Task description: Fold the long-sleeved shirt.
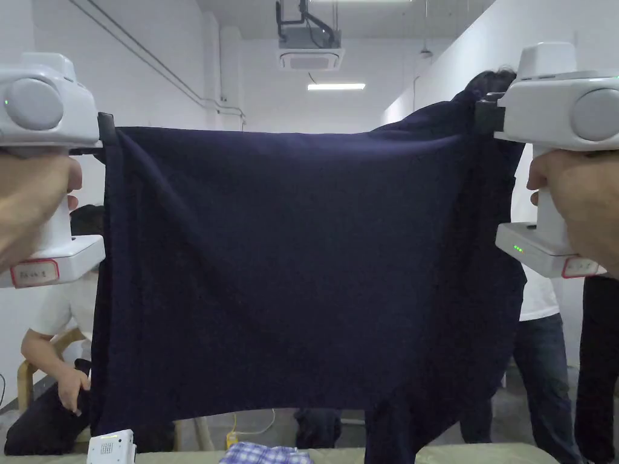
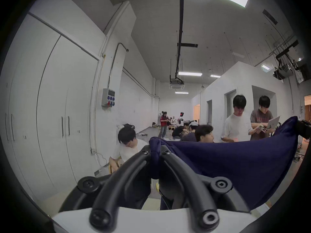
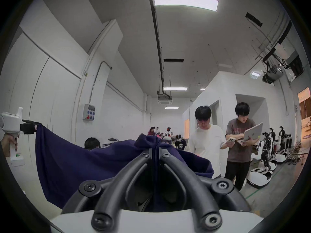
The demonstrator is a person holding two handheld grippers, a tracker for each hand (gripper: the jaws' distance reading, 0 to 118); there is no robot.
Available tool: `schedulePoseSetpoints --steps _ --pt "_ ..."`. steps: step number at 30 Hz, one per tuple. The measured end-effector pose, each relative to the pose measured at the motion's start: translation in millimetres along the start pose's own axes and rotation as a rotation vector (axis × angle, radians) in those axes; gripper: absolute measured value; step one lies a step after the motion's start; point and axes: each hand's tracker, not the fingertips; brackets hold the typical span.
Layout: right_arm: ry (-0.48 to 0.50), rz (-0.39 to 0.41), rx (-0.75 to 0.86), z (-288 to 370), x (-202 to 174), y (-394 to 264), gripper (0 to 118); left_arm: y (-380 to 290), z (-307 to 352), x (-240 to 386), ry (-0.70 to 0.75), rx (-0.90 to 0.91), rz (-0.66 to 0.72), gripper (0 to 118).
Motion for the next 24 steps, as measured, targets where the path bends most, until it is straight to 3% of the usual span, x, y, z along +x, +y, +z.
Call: schedulePoseSetpoints --steps 7,9,10,12,20,21,24 --pt "0.039 0.017 -0.204 52.0 17.6 -128.0 3 -130.1 35.1 1.9 -0.064 -0.179 -0.100 11" --pt "0.043 0.028 -0.284 76.0 19.2 -169.8 3 -175.0 53.2 -5.5 -0.089 -0.248 -0.051 11" --pt "0.050 -0.022 -0.307 91.6 24.9 -194.5 3 -197.1 63.8 -9.7 -0.111 -0.287 -0.048 11" --pt "0.060 -0.041 -0.362 123.6 27.0 -234.2 3 -239.5 88.9 -8.3 -0.124 -0.340 -0.027 11" --pt "0.106 -0.055 -0.563 274.0 40.5 -365.7 3 -373.7 214.2 -42.6 -0.185 -0.516 -0.009 11" --pt "0.115 -0.107 -0.591 295.7 42.5 -379.1 3 -386.9 230.2 -45.3 -0.204 -0.566 -0.035 11" --pt "0.120 -0.142 -0.684 368.9 44.1 -409.0 3 -422.9 294.5 -58.7 -0.255 -0.615 -0.083 11"
